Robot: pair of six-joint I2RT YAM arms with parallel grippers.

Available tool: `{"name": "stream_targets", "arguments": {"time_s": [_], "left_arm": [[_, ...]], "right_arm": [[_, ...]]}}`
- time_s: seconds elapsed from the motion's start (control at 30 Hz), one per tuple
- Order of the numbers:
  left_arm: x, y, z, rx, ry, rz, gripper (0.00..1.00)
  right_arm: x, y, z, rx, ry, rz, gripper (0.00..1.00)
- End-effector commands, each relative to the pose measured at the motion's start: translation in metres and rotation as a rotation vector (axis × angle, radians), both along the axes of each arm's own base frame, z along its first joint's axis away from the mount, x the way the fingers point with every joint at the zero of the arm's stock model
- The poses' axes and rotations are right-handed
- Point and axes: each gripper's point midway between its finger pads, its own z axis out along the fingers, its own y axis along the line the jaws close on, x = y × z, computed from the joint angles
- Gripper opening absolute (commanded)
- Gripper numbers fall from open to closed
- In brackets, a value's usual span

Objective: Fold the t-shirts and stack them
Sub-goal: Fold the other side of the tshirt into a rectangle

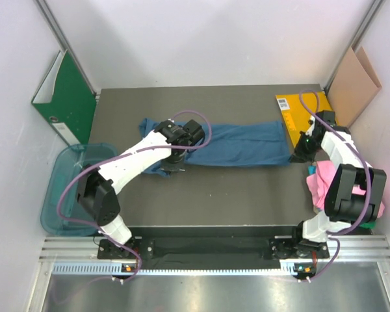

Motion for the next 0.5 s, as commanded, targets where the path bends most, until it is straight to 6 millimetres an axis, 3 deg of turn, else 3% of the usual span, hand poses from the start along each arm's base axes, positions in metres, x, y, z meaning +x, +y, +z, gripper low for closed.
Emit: {"name": "stream_targets", "arguments": {"time_s": [0.0,0.27,0.47], "left_arm": [[0.008,0.032,0.013,0.159,0.008,0.049,0.0],[0.05,0.065,0.004,0.246,-0.014,0.153,0.0],[0.094,0.074,0.002,0.261,-0.075,0.151,0.0]], "right_arm": [[0.044,0.0,0.011,0.017,-0.099,-0.003,0.0],[0.102,-0.002,-0.005,0.054,-0.126,-0.013,0.0],[0.136,0.004,-0.016,0.086,-0.113,-0.01,0.02]]}}
